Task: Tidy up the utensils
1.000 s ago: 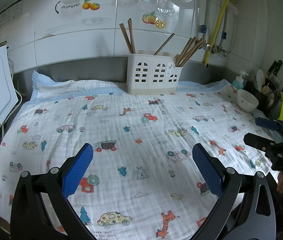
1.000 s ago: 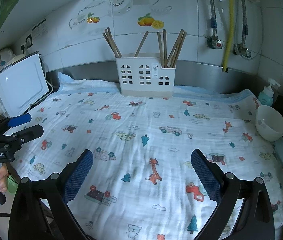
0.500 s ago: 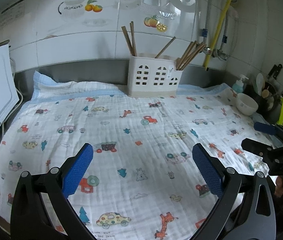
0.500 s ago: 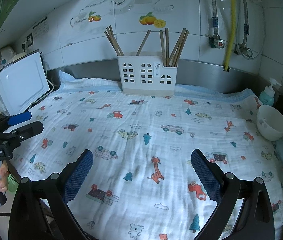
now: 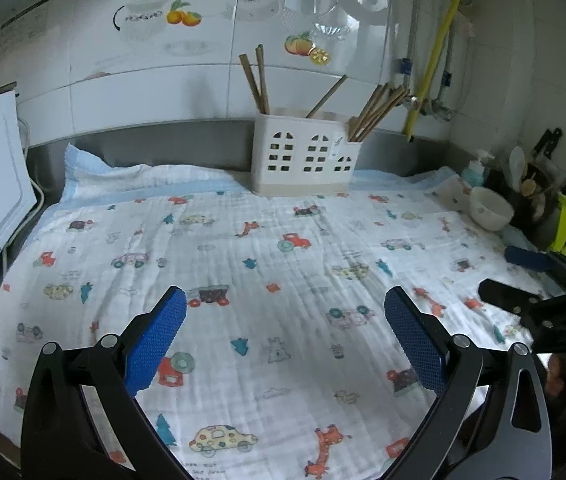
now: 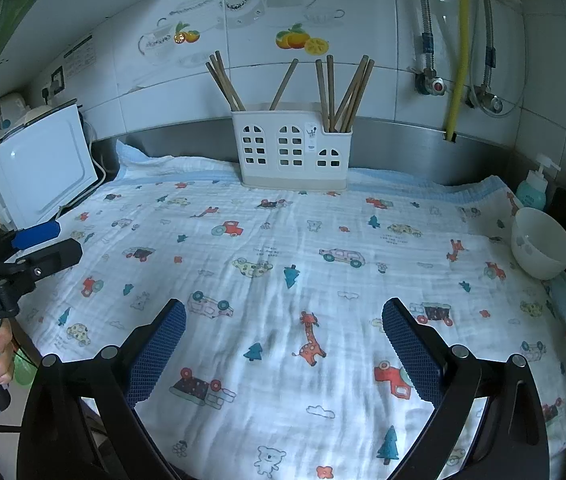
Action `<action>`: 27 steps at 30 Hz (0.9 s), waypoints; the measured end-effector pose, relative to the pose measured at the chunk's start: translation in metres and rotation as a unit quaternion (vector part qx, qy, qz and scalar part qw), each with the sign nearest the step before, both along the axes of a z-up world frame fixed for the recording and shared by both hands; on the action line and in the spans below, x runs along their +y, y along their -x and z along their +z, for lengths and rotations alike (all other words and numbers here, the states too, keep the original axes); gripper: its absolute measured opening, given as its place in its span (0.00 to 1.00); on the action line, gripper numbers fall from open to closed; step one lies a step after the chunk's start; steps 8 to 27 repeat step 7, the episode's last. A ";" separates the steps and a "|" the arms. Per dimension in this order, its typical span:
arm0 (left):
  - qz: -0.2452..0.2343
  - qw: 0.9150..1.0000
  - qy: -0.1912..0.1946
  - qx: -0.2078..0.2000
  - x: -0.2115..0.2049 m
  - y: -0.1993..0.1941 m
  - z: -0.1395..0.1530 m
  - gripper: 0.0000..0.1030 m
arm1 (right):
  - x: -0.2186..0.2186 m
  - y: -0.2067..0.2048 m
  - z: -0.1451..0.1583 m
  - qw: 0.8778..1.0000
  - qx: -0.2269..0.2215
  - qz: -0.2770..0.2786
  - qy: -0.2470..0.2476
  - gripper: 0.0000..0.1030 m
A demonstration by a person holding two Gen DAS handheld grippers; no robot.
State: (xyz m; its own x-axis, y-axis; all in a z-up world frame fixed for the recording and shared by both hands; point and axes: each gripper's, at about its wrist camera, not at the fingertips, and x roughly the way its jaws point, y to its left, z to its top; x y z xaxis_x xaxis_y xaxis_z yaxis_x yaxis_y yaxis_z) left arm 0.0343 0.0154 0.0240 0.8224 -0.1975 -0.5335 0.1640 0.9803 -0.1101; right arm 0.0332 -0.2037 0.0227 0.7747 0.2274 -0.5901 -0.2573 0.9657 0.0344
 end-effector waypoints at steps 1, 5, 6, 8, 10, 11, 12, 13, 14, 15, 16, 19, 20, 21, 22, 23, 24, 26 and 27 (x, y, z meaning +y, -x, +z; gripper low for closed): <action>-0.002 1.000 0.001 0.002 0.000 -0.001 -0.001 0.95 | 0.000 0.000 0.000 1.000 0.000 0.000 0.000 0.92; -0.004 1.000 0.003 0.003 0.000 -0.002 -0.002 0.95 | -0.001 0.000 -0.001 1.000 0.001 -0.001 0.000 0.92; -0.005 1.000 0.003 0.003 0.000 -0.002 -0.002 0.95 | -0.001 0.000 -0.001 1.000 0.001 -0.001 0.000 0.92; -0.004 1.000 0.003 0.003 0.001 -0.002 -0.002 0.95 | -0.002 0.000 -0.001 1.000 0.000 -0.001 0.000 0.92; -0.004 1.000 0.003 0.003 0.001 -0.002 -0.002 0.95 | -0.002 0.000 -0.001 1.000 0.000 -0.001 0.000 0.92; -0.004 1.000 0.003 0.003 0.001 -0.002 -0.002 0.95 | -0.002 0.000 -0.001 1.000 0.000 -0.001 0.000 0.92; -0.004 1.000 0.003 0.003 0.001 -0.002 -0.002 0.95 | -0.002 0.000 -0.001 1.000 0.000 -0.001 0.000 0.92; -0.004 1.000 0.003 0.003 0.001 -0.002 -0.002 0.95 | -0.002 0.000 -0.001 1.000 0.000 -0.001 0.000 0.92; -0.004 1.000 0.003 0.003 0.001 -0.002 -0.002 0.95 | -0.002 0.000 -0.001 1.000 0.000 -0.001 0.000 0.92; -0.004 1.000 0.003 0.003 0.001 -0.002 -0.002 0.95 | -0.002 0.000 -0.001 1.000 0.000 -0.001 0.000 0.92; -0.004 1.000 0.003 0.003 0.001 -0.002 -0.002 0.95 | -0.002 0.000 -0.001 1.000 0.000 -0.001 0.000 0.92; -0.004 1.000 0.003 0.003 0.001 -0.002 -0.002 0.95 | -0.002 0.000 -0.001 1.000 0.000 -0.001 0.000 0.92; -0.004 1.000 0.003 0.003 0.001 -0.002 -0.002 0.95 | -0.002 0.000 -0.001 1.000 0.000 -0.001 0.000 0.92; -0.004 1.000 0.003 0.003 0.001 -0.002 -0.002 0.95 | -0.002 0.000 -0.001 1.000 0.000 -0.001 0.000 0.92; -0.004 1.000 0.003 0.003 0.001 -0.002 -0.002 0.95 | -0.002 0.000 -0.001 1.000 0.000 -0.001 0.000 0.92; -0.004 1.000 0.003 0.003 0.001 -0.002 -0.002 0.95 | -0.002 0.000 -0.001 1.000 0.000 -0.001 0.000 0.92; -0.004 1.000 0.003 0.003 0.001 -0.002 -0.002 0.95 | -0.002 0.000 -0.001 1.000 0.000 -0.001 0.000 0.92; -0.004 1.000 0.003 0.003 0.001 -0.002 -0.002 0.95 | -0.002 0.000 -0.001 1.000 0.000 -0.001 0.000 0.92; -0.004 1.000 0.003 0.003 0.001 -0.002 -0.002 0.95 | -0.002 0.000 -0.001 1.000 0.000 -0.001 0.000 0.92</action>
